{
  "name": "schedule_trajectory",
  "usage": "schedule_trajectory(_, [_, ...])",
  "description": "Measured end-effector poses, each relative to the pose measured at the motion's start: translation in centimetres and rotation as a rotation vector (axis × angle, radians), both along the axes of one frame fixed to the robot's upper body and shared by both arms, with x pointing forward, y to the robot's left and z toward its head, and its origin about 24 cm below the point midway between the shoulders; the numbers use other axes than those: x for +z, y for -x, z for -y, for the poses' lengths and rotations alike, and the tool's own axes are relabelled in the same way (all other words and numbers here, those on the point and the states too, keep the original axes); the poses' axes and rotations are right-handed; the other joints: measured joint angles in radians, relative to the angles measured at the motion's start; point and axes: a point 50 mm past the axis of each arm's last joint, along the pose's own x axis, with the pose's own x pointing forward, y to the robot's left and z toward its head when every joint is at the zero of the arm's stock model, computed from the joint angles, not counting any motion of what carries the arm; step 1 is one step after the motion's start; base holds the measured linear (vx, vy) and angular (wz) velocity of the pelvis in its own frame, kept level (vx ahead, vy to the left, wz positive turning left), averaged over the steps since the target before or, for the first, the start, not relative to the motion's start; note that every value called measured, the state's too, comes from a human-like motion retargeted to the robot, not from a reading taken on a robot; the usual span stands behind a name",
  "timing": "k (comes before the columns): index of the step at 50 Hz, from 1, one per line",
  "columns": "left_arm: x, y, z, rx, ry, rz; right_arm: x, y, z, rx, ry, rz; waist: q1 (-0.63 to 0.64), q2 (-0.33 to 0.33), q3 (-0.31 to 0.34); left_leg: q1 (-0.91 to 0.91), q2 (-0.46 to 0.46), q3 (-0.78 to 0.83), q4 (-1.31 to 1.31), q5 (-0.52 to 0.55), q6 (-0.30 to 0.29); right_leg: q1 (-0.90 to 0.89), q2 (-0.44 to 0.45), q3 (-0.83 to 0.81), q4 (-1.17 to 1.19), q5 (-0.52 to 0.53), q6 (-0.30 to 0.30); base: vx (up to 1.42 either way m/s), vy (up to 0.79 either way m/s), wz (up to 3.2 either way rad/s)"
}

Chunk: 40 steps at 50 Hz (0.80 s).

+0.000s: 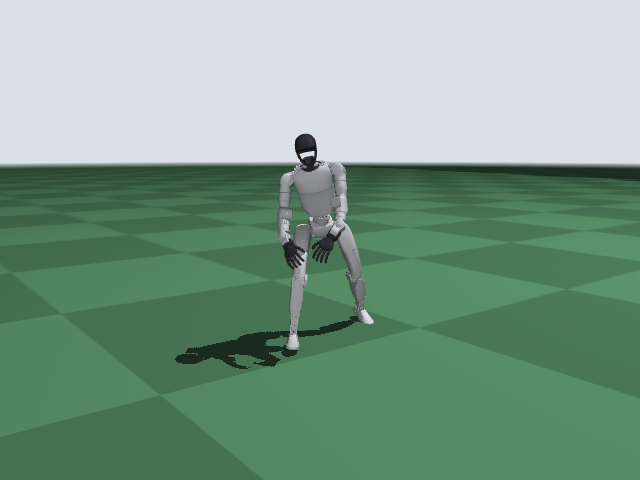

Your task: Kungfu

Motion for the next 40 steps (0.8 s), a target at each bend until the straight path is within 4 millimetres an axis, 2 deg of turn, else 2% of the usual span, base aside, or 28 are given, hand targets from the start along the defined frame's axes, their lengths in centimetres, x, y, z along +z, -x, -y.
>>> schedule_trajectory(3, [1.5, -0.8, -0.3, 0.028, 0.075, 0.046, 1.0, -0.4, -1.7, 0.071, -0.198, -0.009, -0.004, 0.049, 0.082, 0.077, 0.019, 0.07, -0.061, -0.009, 0.0, 0.0, 0.025, -0.026, 0.035, -0.027, -0.015, -0.12, -0.12, -0.66])
schedule_trajectory(6, [2.0, -1.1, -0.9, 0.033, 0.098, 0.049, 3.3, -0.9, -2.3, 0.143, -0.241, 0.085, -0.029, 0.091, 0.143, 0.122, 0.049, 0.143, -0.114, -0.004, 0.0, 0.0, 0.023, -0.067, 0.07, -0.063, -0.034, -0.13, -0.07, -0.07])
schedule_trajectory(8, [2.2, -1.3, -1.2, 0.038, 0.094, 0.051, 4.1, -1.1, -2.4, 0.179, -0.225, 0.112, -0.042, 0.116, 0.171, 0.132, 0.05, 0.156, -0.14, 0.002, 0.0, 0.0, 0.024, -0.067, 0.082, -0.077, -0.026, -0.08, 0.07, 0.14])
schedule_trajectory(13, [2.7, -1.5, -1.6, 0.033, 0.055, 0.087, 4.1, -0.8, -3.1, 0.247, -0.254, 0.079, -0.049, 0.156, 0.202, 0.13, 0.013, 0.139, -0.186, 0.012, 0.0, 0.0, 0.011, -0.031, 0.077, -0.076, 0.0, -0.06, 0.1, 0.32])
schedule_trajectory(15, [2.9, -1.7, -2.5, 0.042, -0.006, 0.118, 4.4, -0.4, -4.0, 0.303, -0.311, 0.09, -0.036, 0.178, 0.201, 0.113, 0.015, 0.129, -0.195, 0.009, 0.0, 0.0, 0.001, -0.042, 0.069, -0.068, 0.002, 0.02, 0.11, 0.27])
schedule_trajectory(17, [3.0, -1.5, -4.6, 0.068, -0.076, 0.127, 4.7, 0.3, -5.3, 0.399, -0.38, 0.062, -0.015, 0.199, 0.179, 0.089, 0.02, 0.117, -0.188, 0.0, 0.0, 0.0, -0.002, -0.052, 0.047, -0.049, 0.006, 0.1, 0.13, 0.09])
schedule_trajectory(20, [2.9, 0.2, -8.1, 0.117, -0.146, 0.1, 4.7, 2.2, -8.2, 0.573, -0.468, -0.026, 0.019, 0.202, 0.143, 0.09, 0.009, 0.119, -0.194, -0.008, 0.0, 0.0, -0.012, -0.047, 0.028, -0.026, 0.009, 0.13, 0.1, 0.03])
schedule_trajectory(23, [2.4, 3.9, -11.7, 0.162, -0.134, -0.025, 4.6, 5.0, -11.9, 0.756, -0.528, -0.119, 0.066, 0.195, 0.112, 0.097, -0.004, 0.127, -0.198, -0.015, 0.0, 0.0, -0.023, -0.045, 0.009, -0.002, 0.015, 0.13, 0.09, -0.04])
schedule_trajectory(26, [1.9, 7.7, -13.7, 0.192, -0.083, -0.133, 4.7, 8.0, -15.1, 0.899, -0.556, -0.156, 0.115, 0.182, 0.098, 0.112, -0.021, 0.137, -0.205, -0.025, 0.0, 0.0, -0.039, -0.04, -0.009, 0.024, 0.022, 0.11, 0.11, -0.06])
schedule_trajectory(28, [1.7, 9.6, -14.6, 0.217, -0.077, -0.147, 4.9, 9.6, -16.5, 0.955, -0.564, -0.142, 0.141, 0.173, 0.092, 0.123, -0.041, 0.14, -0.213, -0.028, 0.0, 0.0, -0.055, -0.028, -0.02, 0.042, 0.027, 0.11, 0.15, 0.08])
schedule_trajectory(34, [0.8, 13.2, -16.2, 0.294, -0.117, -0.142, 5.0, 11.9, -17.4, 1.012, -0.638, -0.05, 0.179, 0.145, 0.068, 0.134, -0.09, 0.139, -0.231, -0.031, 0.0, 0.0, -0.1, -0.007, -0.062, 0.096, 0.038, 0.06, 0.15, 0.14])
schedule_trajectory(40, [0.5, 14.2, -16.4, 0.329, -0.095, -0.171, 4.9, 11.9, -16.7, 1.039, -0.702, -0.077, 0.147, 0.136, 0.051, 0.116, -0.11, 0.138, -0.225, -0.03, 0.0, 0.0, -0.125, -0.021, -0.112, 0.146, 0.01, 0.04, 0.1, 0.02])
